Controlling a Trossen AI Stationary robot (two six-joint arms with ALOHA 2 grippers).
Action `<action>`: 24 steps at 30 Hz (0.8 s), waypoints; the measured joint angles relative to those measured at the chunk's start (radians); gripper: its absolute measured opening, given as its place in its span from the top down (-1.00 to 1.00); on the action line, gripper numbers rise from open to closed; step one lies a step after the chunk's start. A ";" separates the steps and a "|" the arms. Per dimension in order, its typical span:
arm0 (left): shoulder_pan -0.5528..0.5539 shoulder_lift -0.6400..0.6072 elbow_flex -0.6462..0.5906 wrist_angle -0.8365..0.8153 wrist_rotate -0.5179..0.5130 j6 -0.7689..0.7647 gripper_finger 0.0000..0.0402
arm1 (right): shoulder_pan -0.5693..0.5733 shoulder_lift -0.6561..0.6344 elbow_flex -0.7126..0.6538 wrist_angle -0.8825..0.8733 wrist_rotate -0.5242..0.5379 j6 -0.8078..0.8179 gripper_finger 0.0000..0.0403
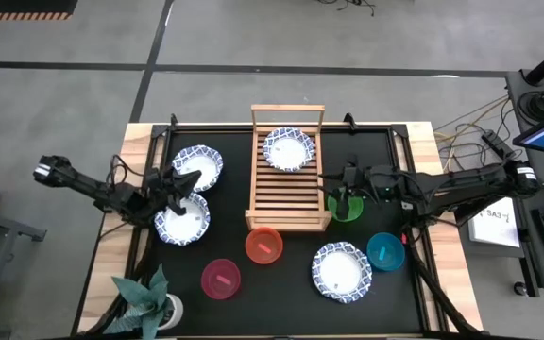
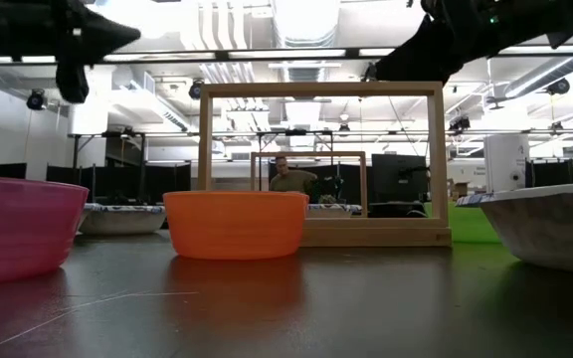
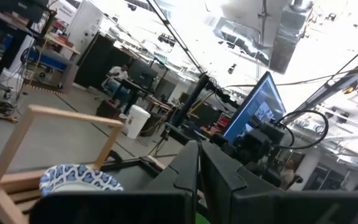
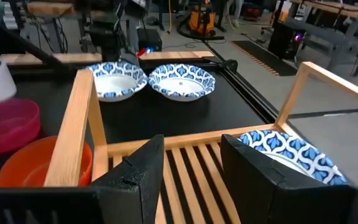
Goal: Place and stack bowls onto a shelf
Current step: Stack the top left white bowl on top of the white bowl on the shelf
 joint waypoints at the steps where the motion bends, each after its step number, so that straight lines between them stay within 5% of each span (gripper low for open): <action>1: 0.000 0.019 0.022 -0.008 0.000 0.010 1.00 | 0.000 0.001 0.000 0.001 0.000 -0.007 0.28; 13: 0.000 0.241 0.331 -0.398 -0.069 -0.062 1.00 | 0.000 -0.001 0.000 0.004 -0.003 -0.059 0.38; 24: 0.000 0.494 0.756 -1.360 -0.047 -0.675 1.00 | 0.000 -0.037 0.000 0.005 -0.003 -0.071 0.37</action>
